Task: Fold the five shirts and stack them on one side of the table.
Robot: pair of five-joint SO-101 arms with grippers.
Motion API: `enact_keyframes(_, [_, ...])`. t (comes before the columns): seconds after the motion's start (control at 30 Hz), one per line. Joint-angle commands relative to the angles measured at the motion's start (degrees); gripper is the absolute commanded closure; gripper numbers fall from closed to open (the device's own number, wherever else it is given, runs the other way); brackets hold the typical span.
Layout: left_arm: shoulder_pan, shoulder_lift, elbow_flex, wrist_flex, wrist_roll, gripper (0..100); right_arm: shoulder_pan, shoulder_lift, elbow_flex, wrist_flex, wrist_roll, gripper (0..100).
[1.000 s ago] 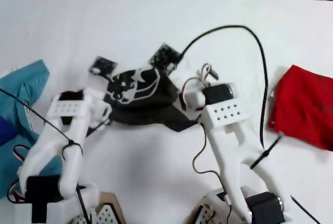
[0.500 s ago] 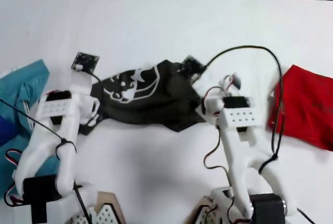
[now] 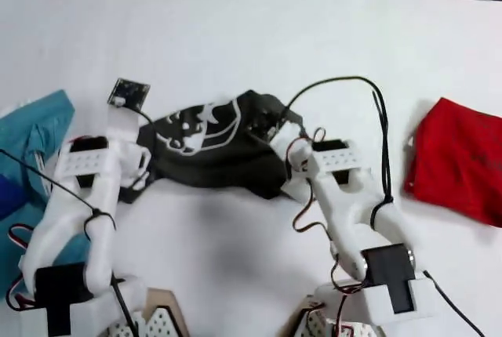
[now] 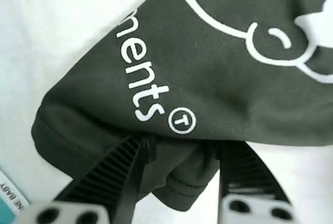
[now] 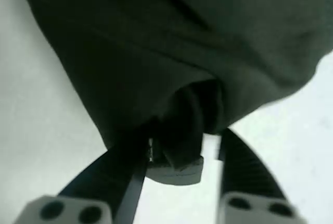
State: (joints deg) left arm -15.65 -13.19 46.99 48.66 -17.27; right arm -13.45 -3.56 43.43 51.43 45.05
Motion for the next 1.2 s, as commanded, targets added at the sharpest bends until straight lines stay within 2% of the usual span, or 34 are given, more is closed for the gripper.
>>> enact_keyframes(0.0, [0.44, -1.49, -2.07, -0.35, 0.35, 79, -0.66, -2.24, -4.92, 5.23, 0.18, 97.3])
enact_keyframes(0.23, [0.44, -1.49, -2.07, -0.35, 0.26, 79, -0.84, -15.69, -17.58, 15.25, 0.18, 97.7])
enact_keyframes(0.4, [0.44, -1.49, -2.07, -0.35, 0.26, 79, -1.36, -23.87, -23.38, 16.84, 0.18, 97.7])
enact_keyframes(0.5, [0.44, -1.49, -2.07, -0.35, 0.26, 79, -5.76, -26.59, -23.38, 18.24, 0.18, 97.7])
enact_keyframes(0.63, [0.44, -1.49, -2.07, -0.35, 0.26, 79, -15.43, -25.98, -23.12, 23.78, 0.79, 97.7])
enact_keyframes(0.73, [0.44, -1.49, -2.07, -0.35, 0.26, 79, -18.24, -22.81, -20.31, 25.8, 0.79, 97.7])
enact_keyframes(0.97, [0.35, -1.49, -2.07, -0.35, 0.26, 79, -12.79, -12.18, -9.67, 19.65, 0.88, 95.0])
enact_keyframes(1.17, [0.35, -1.49, -2.07, -0.35, 0.26, 79, -4.53, -7.52, -9.58, 17.19, 0.88, 70.7])
